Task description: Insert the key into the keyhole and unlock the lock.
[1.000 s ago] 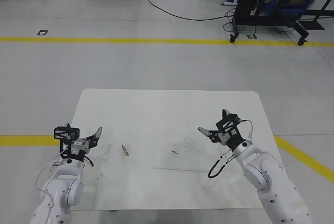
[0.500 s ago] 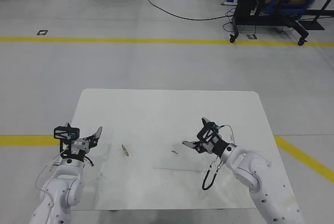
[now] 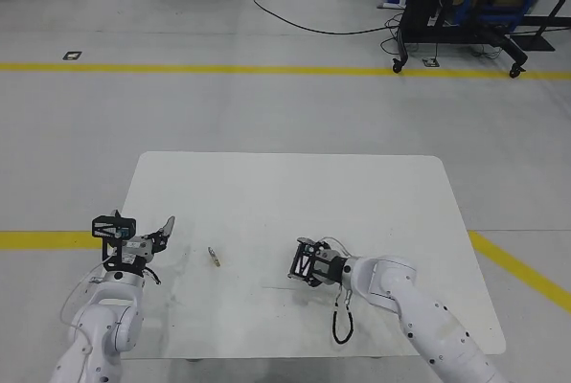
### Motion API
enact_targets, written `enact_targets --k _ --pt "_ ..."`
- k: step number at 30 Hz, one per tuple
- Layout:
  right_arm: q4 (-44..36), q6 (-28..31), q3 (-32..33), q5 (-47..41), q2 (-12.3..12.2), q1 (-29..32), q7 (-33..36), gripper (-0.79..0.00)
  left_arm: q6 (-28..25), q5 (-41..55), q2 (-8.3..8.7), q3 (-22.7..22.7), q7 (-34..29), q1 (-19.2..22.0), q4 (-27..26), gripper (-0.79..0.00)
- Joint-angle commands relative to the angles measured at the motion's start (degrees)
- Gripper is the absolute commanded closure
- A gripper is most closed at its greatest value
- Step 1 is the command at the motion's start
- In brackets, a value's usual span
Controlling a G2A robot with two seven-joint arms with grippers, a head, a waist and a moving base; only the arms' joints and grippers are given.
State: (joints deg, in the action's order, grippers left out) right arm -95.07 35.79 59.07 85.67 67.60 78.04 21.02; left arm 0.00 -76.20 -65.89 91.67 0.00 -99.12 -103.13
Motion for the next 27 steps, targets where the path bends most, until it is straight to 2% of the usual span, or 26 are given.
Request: enact_targets --k 1,9,11,12,27 --pt "1.38 0.22 -0.59 -0.5 0.16 -1.07 1.25 -0.323 0.0 0.0 0.0 0.0 0.0 0.0 0.0 -0.785" --pt "4.41 0.03 -1.99 -2.95 0.61 -3.53 3.95 -0.246 0.0 0.0 0.0 0.0 0.0 0.0 0.0 -0.785" --pt "4.54 0.13 -2.17 -3.38 0.65 -3.77 4.29 -0.102 0.0 0.0 0.0 0.0 0.0 0.0 0.0 -0.785" --pt "4.5 0.29 -2.19 -3.56 0.63 -3.79 4.38 0.0 0.0 0.0 0.0 0.0 0.0 0.0 0.0 -0.785" --pt "1.78 0.51 0.57 -6.04 -0.16 -2.48 2.44 0.0 0.0 0.0 0.0 0.0 0.0 0.0 0.0 -0.785"
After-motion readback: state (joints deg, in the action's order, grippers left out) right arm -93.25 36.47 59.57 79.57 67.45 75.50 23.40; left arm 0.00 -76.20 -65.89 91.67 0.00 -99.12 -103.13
